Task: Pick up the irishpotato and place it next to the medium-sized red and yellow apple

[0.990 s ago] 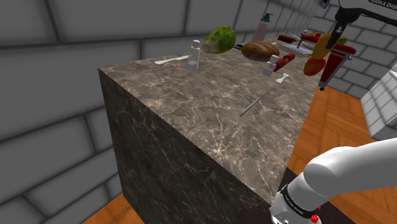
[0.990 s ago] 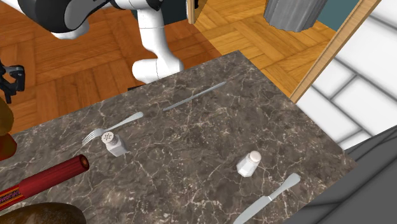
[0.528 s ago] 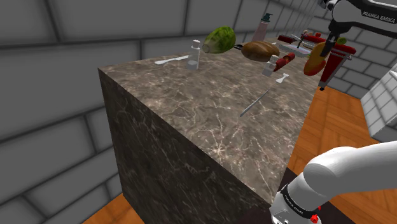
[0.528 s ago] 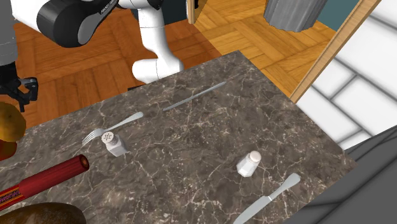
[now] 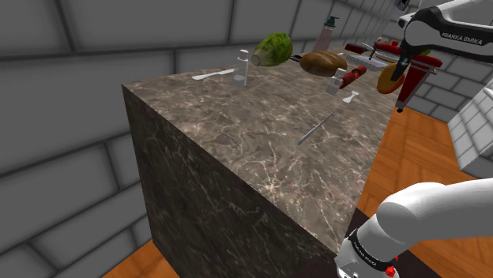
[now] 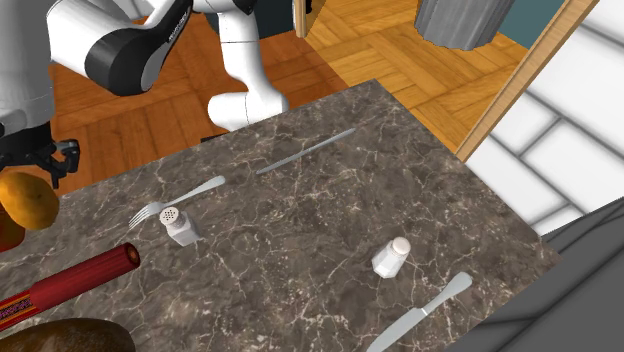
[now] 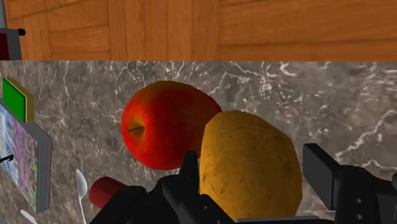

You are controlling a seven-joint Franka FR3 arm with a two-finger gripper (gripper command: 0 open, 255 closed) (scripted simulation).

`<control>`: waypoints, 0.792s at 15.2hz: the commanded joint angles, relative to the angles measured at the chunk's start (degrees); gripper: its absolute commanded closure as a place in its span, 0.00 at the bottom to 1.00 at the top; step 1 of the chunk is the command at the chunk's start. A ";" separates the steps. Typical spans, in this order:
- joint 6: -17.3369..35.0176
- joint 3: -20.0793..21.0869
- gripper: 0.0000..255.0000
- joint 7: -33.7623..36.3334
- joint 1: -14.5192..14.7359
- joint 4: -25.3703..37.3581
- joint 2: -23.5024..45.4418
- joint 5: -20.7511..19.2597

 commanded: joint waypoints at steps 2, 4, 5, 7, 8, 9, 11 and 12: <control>1.89 -0.28 1.00 1.02 -0.22 -2.62 -0.53 -0.62; 3.14 -0.47 1.00 1.69 -0.39 -4.34 -0.88 -1.06; 3.77 -0.58 1.00 2.03 -0.47 -5.19 -1.03 -1.29; 5.03 -0.78 1.00 2.70 -0.66 -6.85 -1.30 -1.74; 5.66 -0.88 1.00 3.04 -0.76 -7.66 -1.41 -1.97; 6.30 -0.99 1.00 3.38 -0.85 -8.46 -1.51 -2.21; 7.57 -1.21 1.00 4.06 -1.05 -10.03 -1.68 -2.69; 7.89 -1.27 1.00 4.23 -1.10 -10.42 -1.72 -2.82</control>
